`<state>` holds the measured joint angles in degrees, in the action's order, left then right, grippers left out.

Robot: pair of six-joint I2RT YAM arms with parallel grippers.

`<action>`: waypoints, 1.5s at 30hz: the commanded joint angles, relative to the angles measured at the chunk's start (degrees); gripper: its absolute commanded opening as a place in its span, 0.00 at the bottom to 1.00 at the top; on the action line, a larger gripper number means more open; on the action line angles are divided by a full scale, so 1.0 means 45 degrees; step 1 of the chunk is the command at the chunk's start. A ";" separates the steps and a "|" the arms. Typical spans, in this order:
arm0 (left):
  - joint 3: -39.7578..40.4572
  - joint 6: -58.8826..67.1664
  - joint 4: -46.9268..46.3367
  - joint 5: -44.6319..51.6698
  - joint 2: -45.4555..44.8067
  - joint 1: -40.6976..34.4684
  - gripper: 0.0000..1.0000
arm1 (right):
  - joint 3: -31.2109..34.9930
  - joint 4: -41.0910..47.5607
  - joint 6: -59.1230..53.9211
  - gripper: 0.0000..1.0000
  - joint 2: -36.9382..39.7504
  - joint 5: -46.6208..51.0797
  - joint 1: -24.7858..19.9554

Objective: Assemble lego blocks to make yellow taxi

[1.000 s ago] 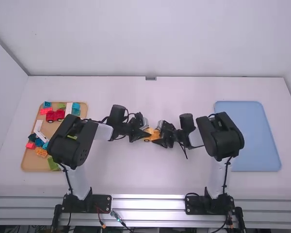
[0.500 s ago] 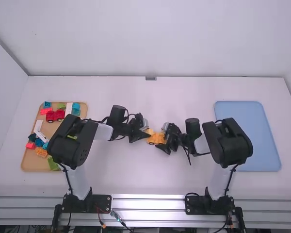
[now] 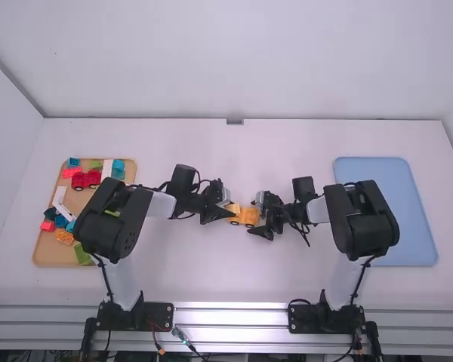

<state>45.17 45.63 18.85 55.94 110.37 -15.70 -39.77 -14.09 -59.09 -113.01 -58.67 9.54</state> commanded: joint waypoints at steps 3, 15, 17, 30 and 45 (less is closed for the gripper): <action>0.0233 0.0486 -0.0107 0.0369 0.0092 -0.0034 0.02 | -0.0228 -0.0151 -0.1088 0.96 -0.0112 -0.0627 0.0160; 0.0879 0.1744 -0.1287 0.0427 0.0092 -0.0034 0.02 | -0.0253 -0.2817 0.1175 0.97 -0.1627 -0.0612 0.0559; 0.1258 0.2302 -0.2288 0.0418 0.0092 -0.0102 0.02 | -0.0253 -0.2783 0.1180 0.93 -0.1627 -0.0631 0.0563; 0.1530 0.3157 -0.3308 -0.0204 0.0092 -0.0510 0.02 | -0.0233 -0.2341 0.1127 0.79 -0.1627 0.0005 0.0559; 0.1010 0.2919 -0.2720 -0.0204 0.0097 -0.0534 0.02 | -0.0826 -0.0219 -0.1054 0.59 -0.1627 -0.0005 0.0559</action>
<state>50.78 59.31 6.74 54.17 110.37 -17.89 -42.59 -16.49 -61.01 -119.83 -59.70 12.14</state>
